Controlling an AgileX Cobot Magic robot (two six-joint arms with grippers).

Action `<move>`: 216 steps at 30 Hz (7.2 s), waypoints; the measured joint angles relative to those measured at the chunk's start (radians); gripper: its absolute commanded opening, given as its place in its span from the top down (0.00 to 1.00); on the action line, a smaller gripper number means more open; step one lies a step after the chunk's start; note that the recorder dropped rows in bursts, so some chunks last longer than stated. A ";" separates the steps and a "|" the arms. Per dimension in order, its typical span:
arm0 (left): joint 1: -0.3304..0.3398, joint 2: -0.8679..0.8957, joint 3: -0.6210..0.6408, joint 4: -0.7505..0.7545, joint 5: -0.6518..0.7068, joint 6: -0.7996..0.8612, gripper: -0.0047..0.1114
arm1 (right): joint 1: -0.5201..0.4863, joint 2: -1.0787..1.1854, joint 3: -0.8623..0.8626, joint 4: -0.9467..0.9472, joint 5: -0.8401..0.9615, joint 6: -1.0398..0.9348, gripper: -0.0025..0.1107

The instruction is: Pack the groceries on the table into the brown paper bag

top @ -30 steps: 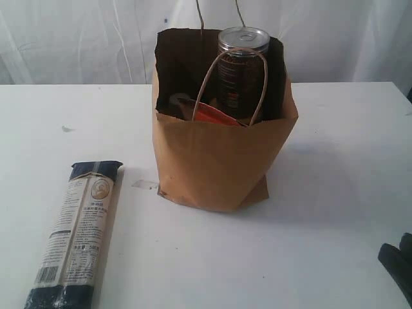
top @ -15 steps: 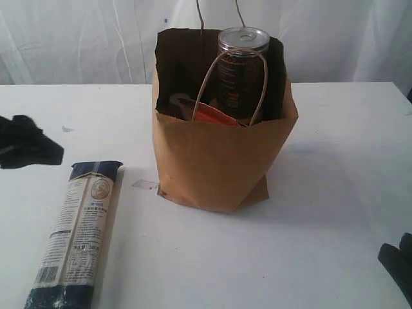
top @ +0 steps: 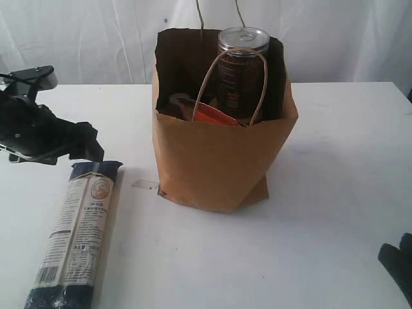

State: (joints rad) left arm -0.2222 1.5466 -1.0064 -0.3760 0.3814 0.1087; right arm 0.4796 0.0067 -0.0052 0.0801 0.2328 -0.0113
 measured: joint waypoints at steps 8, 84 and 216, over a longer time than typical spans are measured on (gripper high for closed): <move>0.000 0.136 -0.068 0.000 -0.067 0.000 0.21 | 0.000 0.000 0.000 0.000 0.000 0.000 0.70; -0.057 -0.353 -0.580 0.042 0.062 0.029 0.96 | 0.000 0.000 0.000 0.000 0.000 0.000 0.70; -0.429 -0.014 -0.558 -0.936 -0.527 1.282 0.96 | 0.000 0.000 0.000 0.000 0.000 0.011 0.70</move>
State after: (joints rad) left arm -0.6513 1.5328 -1.5642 -1.3116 -0.1453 1.3908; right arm 0.4796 0.0067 -0.0052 0.0801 0.2328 0.0000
